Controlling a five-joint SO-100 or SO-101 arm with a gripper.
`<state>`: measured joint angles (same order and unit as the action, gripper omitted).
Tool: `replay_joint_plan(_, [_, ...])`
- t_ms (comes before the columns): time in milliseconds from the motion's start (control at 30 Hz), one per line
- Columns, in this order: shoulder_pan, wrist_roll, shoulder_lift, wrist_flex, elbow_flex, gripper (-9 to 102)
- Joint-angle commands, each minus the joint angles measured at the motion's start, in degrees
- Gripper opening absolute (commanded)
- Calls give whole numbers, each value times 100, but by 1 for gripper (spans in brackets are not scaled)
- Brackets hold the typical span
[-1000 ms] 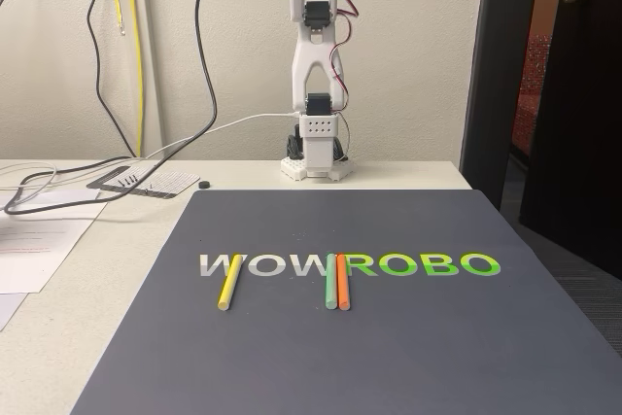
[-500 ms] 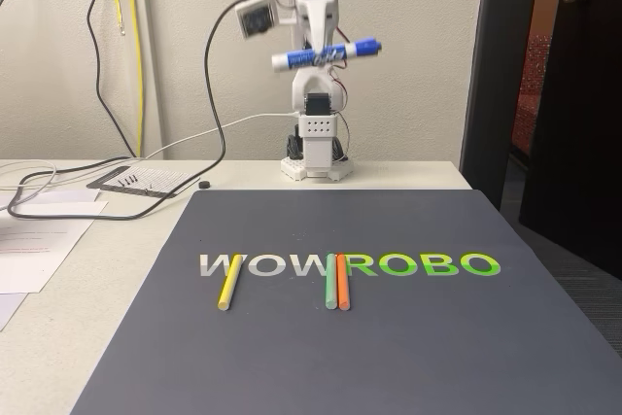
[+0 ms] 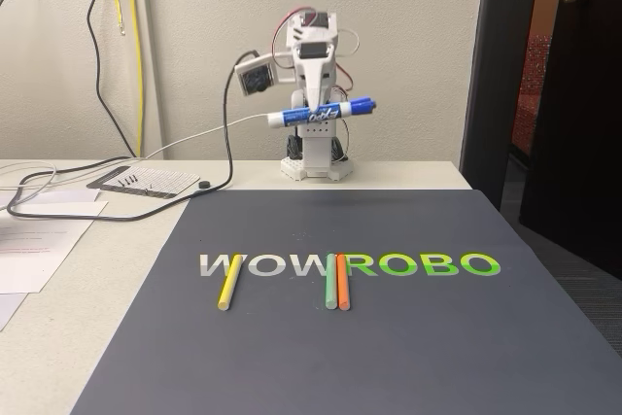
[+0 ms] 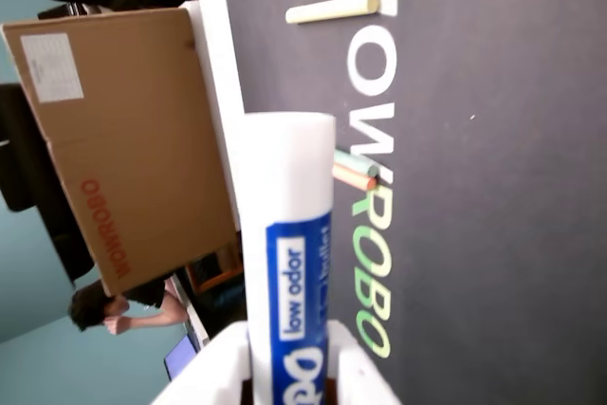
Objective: Pick up the blue marker.
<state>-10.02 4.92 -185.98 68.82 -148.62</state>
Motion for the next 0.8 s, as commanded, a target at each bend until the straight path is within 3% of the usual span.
replay_joint_plan(0, [0,-18,-413,-334,-396,0])
replay_joint_plan(433, [97,-70,-589,-1116,-1433,0])
replay_joint_plan(767, [167,-70,-589,-1257,-1758,0])
